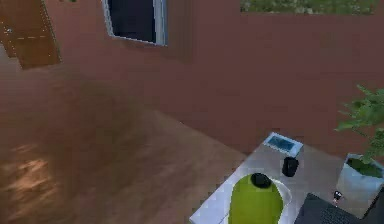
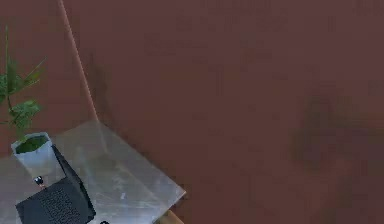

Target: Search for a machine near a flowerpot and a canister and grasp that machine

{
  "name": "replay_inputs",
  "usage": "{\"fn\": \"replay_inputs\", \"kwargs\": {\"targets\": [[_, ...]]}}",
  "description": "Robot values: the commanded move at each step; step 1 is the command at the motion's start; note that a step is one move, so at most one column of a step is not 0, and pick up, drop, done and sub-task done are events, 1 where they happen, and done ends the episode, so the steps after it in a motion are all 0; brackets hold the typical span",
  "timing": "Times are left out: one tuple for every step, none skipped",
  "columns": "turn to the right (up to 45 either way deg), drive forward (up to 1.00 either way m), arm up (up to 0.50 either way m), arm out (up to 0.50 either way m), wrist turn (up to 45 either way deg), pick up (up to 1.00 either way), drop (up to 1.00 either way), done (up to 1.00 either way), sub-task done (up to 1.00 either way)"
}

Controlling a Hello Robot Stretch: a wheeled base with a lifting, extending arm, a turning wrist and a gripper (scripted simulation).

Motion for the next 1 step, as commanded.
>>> {"fn": "replay_inputs", "kwargs": {"targets": [[-39.0,0.00,0.00,0.00,0.0,0.00,0.00,0.00,0.00]]}}
